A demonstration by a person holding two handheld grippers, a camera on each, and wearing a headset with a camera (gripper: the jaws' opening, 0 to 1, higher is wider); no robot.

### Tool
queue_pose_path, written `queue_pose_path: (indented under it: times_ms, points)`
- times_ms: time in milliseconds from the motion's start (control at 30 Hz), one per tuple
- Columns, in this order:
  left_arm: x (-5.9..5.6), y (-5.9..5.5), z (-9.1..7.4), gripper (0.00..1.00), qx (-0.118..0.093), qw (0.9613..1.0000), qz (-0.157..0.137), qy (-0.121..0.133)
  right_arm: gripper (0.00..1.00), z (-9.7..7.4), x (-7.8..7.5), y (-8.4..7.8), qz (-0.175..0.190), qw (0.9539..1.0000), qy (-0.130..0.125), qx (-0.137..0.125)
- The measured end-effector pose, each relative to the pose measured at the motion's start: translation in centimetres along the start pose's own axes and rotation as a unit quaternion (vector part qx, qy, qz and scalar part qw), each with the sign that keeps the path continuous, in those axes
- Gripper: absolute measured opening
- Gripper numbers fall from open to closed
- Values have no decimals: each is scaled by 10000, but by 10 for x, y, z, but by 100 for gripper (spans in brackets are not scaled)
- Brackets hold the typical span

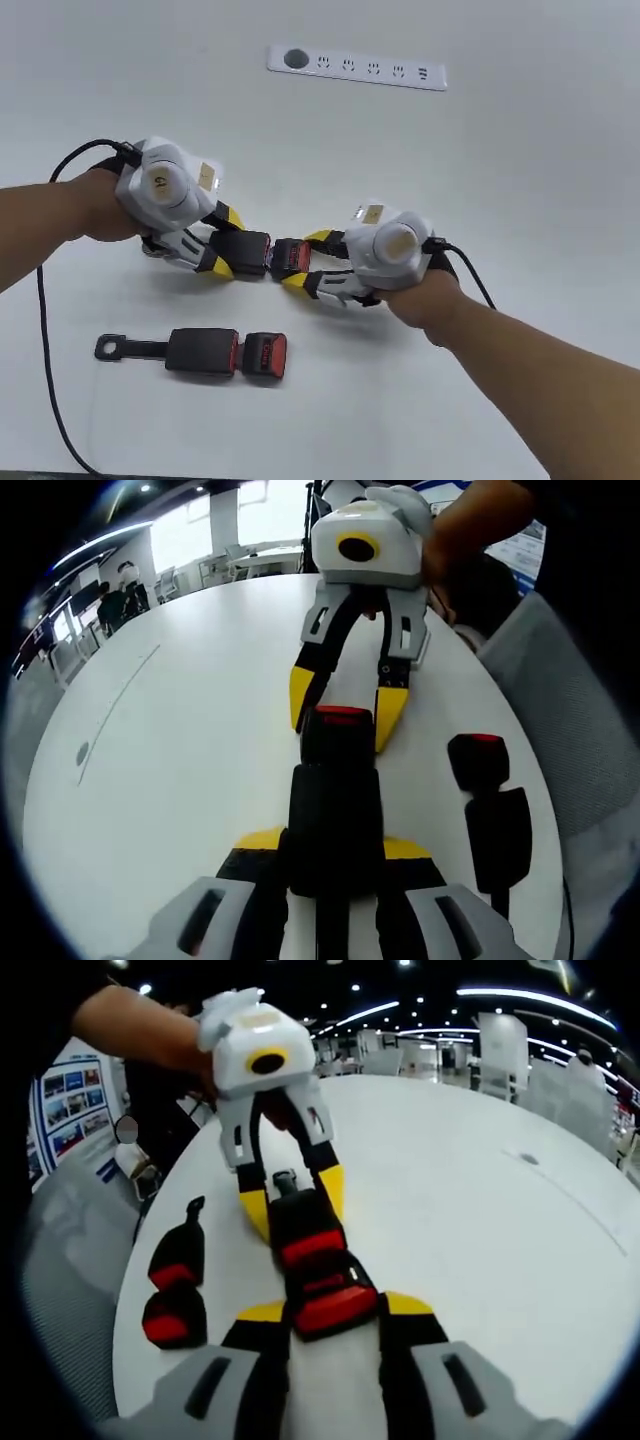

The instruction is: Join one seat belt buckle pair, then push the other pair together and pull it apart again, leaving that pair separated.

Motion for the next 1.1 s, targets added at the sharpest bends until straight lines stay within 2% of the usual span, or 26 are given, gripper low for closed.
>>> queue_pose_path:
  times_ms: [367, 1100]
  points:
    - [0, 0, 1, 34, 33, 10000, -20, 20, 35, 1, -1, 1, -13, 9999, -54, 112]
    - [0, 0, 1, 34, 19, 9999, -121, 51, 35, 2, -2, 2, 47, 9998, -163, 71]
Point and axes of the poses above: the centre of the closed fingertips' face, and the gripper's own axes: z roughly forward along the fingers, x roughly to its left, y roughly out of its top, the point moved 4 cm from there along -z, roughly backward along the fingers, and after that the axes turned 11 degrees about x, right-handed, at the moved point
